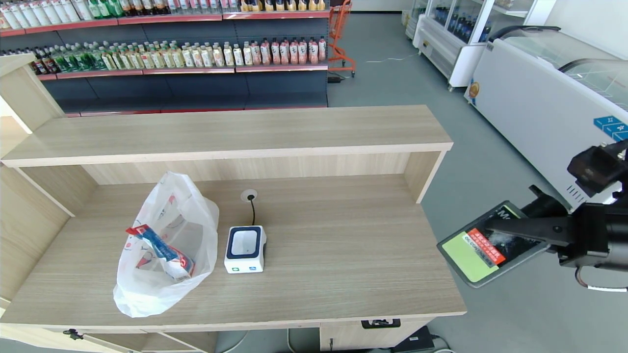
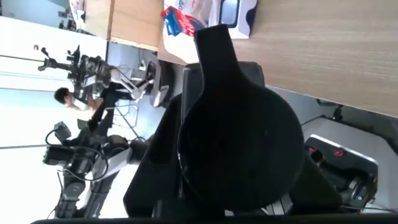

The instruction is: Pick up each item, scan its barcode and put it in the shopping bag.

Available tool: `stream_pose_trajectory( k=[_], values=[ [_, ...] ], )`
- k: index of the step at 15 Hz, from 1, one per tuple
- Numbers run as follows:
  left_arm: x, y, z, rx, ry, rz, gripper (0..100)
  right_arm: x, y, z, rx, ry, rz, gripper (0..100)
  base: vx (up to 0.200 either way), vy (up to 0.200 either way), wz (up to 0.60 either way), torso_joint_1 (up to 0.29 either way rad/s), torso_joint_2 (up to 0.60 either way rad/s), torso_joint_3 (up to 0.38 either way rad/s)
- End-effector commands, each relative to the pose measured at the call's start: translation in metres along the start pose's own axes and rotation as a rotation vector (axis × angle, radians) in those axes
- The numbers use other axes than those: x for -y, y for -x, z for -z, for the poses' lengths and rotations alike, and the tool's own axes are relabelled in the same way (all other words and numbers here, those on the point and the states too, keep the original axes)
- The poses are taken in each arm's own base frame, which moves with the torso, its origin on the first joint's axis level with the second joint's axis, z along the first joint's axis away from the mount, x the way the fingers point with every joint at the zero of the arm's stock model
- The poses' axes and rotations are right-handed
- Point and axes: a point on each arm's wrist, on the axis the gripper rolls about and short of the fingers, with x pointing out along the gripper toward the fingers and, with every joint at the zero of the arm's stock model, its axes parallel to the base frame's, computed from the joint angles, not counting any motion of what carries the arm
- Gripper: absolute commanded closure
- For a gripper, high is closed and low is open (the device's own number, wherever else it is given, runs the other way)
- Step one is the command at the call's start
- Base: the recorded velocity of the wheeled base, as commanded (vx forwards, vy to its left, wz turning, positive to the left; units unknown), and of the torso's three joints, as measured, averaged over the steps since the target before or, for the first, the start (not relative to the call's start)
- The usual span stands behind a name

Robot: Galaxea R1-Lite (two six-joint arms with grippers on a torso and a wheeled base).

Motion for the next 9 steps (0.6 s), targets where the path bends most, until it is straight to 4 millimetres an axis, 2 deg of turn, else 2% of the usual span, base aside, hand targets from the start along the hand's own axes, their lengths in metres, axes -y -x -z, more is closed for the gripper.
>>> stream_pose_trajectory(
  k=[1, 8, 9],
  values=[
    [0.0000, 0.0000, 0.0000, 0.001, 0.000, -0.001, 0, 0.0012, -0.0102, 0.0086, -0.050, -0.052, -0.013, 100, 0.000, 0.000, 0.00, 0.000, 0.00, 0.000],
    [0.0000, 0.0000, 0.0000, 0.001, 0.000, 0.001, 0, 0.0035, -0.0080, 0.0120, -0.050, -0.073, 0.000, 100, 0.000, 0.000, 0.00, 0.000, 0.00, 0.000],
    [0.0000, 0.0000, 0.0000, 0.001, 0.003, -0.001, 0, 0.0038, -0.0080, 0.0115, -0.049, -0.073, 0.001, 100, 0.000, 0.200, 0.00, 0.002, 0.00, 0.002]
  ],
)
